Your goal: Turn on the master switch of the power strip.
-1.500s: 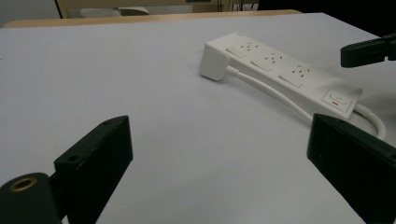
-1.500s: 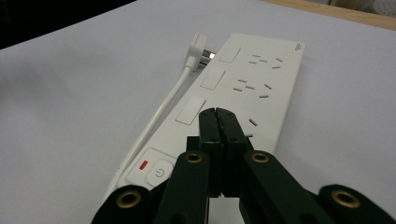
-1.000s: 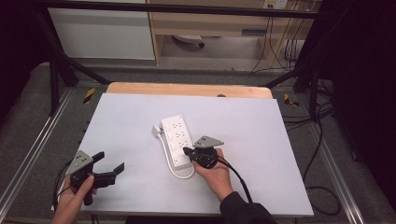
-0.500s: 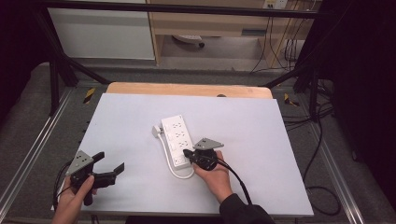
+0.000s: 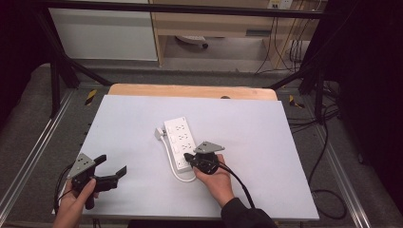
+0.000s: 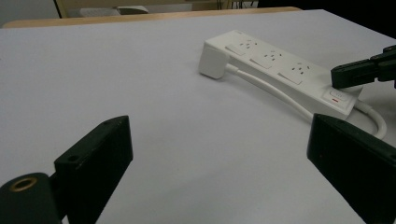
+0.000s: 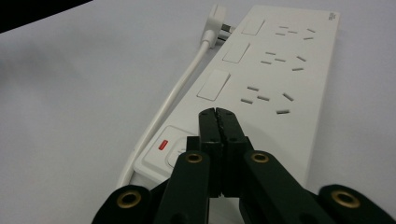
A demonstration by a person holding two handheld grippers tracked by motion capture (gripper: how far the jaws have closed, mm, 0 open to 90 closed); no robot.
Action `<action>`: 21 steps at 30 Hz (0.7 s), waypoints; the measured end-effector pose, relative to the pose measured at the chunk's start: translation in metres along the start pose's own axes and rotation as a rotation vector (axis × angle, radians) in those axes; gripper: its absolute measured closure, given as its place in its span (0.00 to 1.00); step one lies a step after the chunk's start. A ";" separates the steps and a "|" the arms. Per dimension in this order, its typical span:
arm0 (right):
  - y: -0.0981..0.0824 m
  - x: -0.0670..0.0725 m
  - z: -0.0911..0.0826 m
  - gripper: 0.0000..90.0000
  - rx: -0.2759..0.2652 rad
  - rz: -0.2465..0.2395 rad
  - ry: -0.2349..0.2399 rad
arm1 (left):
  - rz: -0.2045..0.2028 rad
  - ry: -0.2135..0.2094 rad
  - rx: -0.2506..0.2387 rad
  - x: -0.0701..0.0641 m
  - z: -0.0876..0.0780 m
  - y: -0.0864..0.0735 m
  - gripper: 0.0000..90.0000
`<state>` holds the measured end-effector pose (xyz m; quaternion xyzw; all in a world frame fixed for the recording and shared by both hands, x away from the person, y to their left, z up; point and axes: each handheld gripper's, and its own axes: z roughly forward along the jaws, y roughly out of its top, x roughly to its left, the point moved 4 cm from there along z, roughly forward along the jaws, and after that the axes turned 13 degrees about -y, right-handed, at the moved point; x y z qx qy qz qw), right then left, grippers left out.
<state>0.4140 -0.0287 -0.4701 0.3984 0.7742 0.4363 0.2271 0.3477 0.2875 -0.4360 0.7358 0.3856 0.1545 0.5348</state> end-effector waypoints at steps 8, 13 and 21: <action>0.001 0.005 0.001 1.00 -0.002 -0.009 0.013 | 0.000 0.000 0.002 0.000 0.000 0.000 0.08; 0.001 0.008 0.000 1.00 0.001 -0.010 0.020 | 0.002 0.000 0.003 0.000 0.000 0.000 0.08; 0.001 0.011 0.001 1.00 -0.001 -0.021 0.022 | 0.002 0.000 0.004 0.000 0.000 0.000 0.08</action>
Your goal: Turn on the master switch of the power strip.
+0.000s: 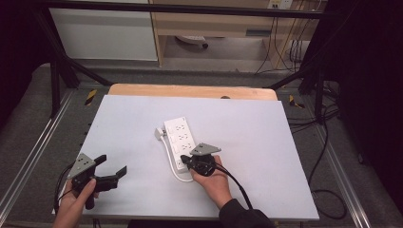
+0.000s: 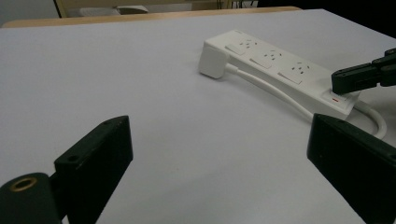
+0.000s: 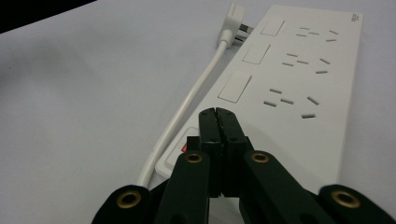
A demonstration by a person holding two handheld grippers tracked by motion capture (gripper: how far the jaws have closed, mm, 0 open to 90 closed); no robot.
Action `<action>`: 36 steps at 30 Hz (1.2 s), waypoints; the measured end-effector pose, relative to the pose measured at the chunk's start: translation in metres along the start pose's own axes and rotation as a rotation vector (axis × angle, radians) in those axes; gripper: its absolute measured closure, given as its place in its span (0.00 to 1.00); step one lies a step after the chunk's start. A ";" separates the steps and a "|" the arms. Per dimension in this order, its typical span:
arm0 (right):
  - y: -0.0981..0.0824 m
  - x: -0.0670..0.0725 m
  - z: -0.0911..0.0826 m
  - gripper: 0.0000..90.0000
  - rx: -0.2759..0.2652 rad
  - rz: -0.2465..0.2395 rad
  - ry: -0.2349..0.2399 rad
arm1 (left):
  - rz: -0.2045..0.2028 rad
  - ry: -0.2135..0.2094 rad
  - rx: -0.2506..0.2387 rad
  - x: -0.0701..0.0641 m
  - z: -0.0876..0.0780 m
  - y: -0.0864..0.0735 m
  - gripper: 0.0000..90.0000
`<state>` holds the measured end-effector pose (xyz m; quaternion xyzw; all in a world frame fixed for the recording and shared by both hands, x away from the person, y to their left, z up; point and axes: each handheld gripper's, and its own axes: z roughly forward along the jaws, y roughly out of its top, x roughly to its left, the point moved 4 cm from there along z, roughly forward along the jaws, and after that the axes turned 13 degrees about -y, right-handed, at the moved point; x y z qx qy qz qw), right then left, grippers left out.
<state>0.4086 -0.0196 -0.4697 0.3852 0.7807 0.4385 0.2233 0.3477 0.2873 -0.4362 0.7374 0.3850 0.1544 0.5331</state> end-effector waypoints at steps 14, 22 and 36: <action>-0.001 0.002 -0.001 1.00 0.001 -0.010 -0.005 | 0.000 0.001 0.004 0.000 0.000 0.000 0.08; -0.001 0.002 -0.001 1.00 0.010 0.003 -0.004 | 0.001 -0.001 0.006 0.000 0.001 -0.001 0.08; 0.000 0.003 -0.001 1.00 0.030 -0.001 -0.014 | 0.002 0.000 0.011 0.000 0.001 -0.001 0.08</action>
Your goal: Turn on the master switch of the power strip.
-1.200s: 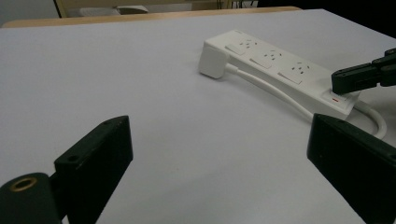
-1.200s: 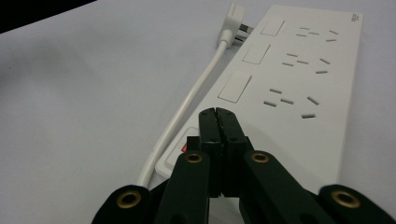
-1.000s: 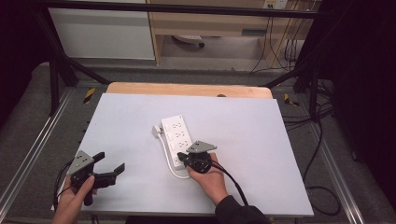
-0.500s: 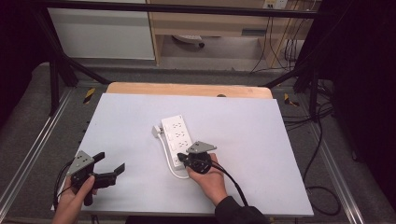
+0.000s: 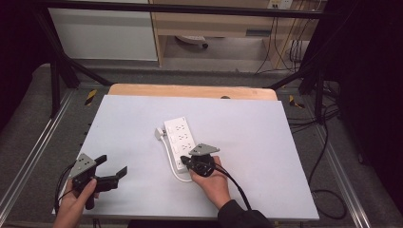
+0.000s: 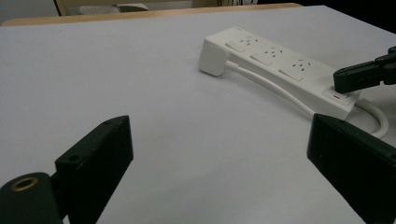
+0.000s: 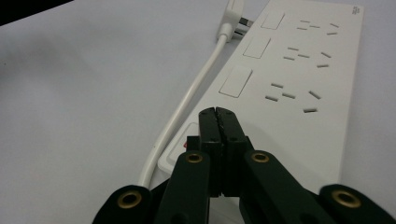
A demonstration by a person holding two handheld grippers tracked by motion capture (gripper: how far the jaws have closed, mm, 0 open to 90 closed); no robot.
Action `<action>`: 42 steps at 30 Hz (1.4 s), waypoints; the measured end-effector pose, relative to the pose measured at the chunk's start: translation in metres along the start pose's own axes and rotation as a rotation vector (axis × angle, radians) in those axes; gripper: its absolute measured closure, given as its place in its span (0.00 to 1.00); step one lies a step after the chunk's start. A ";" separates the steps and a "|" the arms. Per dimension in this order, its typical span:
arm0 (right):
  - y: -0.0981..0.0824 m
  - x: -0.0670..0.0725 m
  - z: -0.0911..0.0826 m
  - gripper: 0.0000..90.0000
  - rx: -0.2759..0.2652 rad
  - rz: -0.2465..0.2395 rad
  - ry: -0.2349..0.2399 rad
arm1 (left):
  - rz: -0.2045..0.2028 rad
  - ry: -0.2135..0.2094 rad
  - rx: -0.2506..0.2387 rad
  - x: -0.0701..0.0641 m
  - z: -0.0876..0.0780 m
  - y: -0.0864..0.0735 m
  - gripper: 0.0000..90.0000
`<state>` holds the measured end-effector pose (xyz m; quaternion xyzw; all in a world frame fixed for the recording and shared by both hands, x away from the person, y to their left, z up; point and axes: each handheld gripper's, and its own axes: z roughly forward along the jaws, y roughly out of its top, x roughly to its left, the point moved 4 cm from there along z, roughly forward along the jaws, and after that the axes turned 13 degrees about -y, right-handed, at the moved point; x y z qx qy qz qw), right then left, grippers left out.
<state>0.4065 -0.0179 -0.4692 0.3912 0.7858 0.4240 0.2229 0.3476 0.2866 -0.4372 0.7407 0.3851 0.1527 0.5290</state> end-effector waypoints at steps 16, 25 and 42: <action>0.002 0.002 0.000 1.00 0.019 -0.030 -0.013 | 0.003 0.004 0.004 0.000 0.001 0.000 0.08; 0.002 0.004 0.001 1.00 0.025 -0.059 -0.024 | -0.001 0.006 0.009 0.000 0.001 -0.001 0.08; 0.005 0.007 0.001 1.00 0.047 -0.116 -0.047 | 0.001 0.007 0.011 0.000 0.001 -0.001 0.08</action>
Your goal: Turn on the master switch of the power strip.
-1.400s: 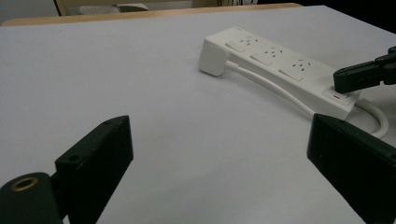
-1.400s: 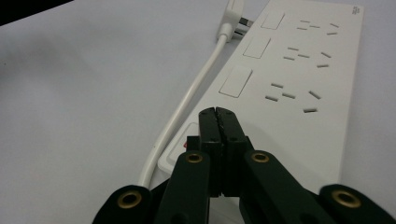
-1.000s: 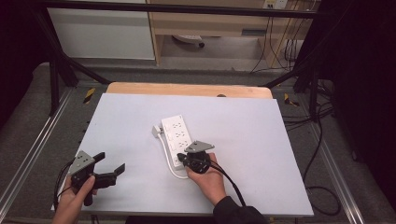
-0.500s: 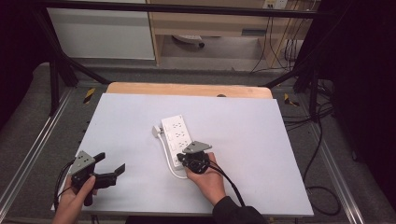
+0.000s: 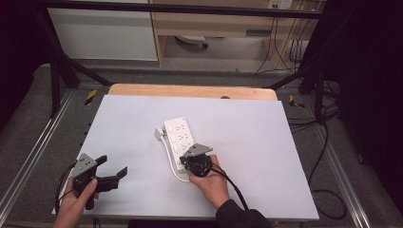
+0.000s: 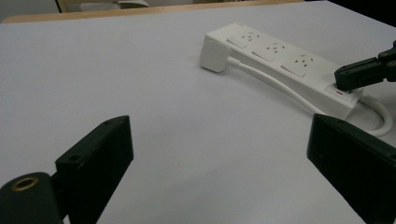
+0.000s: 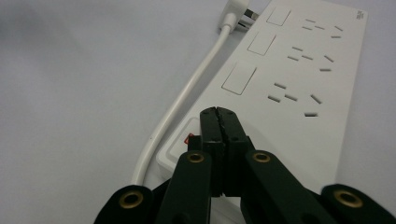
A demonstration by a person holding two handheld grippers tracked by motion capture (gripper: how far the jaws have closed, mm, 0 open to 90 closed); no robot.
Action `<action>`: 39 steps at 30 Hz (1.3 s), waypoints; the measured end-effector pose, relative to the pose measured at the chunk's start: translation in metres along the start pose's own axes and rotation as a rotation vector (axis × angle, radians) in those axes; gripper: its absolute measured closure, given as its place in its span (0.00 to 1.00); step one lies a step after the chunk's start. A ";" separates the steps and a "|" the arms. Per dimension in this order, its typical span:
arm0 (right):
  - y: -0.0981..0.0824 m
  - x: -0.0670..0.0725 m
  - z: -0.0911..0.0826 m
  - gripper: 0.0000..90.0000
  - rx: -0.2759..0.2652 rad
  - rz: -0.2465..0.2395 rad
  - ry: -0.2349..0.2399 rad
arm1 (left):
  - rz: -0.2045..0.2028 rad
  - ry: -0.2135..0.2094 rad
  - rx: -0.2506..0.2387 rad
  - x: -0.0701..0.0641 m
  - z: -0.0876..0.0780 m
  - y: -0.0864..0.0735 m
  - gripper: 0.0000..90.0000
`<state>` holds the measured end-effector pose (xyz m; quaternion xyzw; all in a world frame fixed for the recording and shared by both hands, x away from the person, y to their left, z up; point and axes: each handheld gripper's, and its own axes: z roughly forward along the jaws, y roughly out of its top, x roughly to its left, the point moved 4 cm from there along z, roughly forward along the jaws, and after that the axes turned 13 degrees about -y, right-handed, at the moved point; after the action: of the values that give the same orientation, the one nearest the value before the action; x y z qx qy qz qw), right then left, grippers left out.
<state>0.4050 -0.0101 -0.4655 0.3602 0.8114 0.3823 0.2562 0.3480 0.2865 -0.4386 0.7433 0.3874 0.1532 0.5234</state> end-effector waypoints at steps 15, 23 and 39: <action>-0.004 -0.003 -0.002 0.97 -0.079 0.078 0.053 | -0.006 0.005 0.000 0.002 -0.001 -0.001 0.08; -0.004 -0.002 -0.006 0.90 -0.081 0.092 0.060 | -0.013 0.010 -0.005 0.002 -0.002 -0.001 0.08; 0.005 -0.008 -0.009 0.37 -0.070 0.172 0.069 | -0.016 0.006 -0.009 0.003 -0.002 -0.001 0.08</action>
<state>0.4060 -0.0184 -0.4552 0.4059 0.7720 0.4433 0.2068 0.3481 0.2904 -0.4388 0.7375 0.3942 0.1530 0.5266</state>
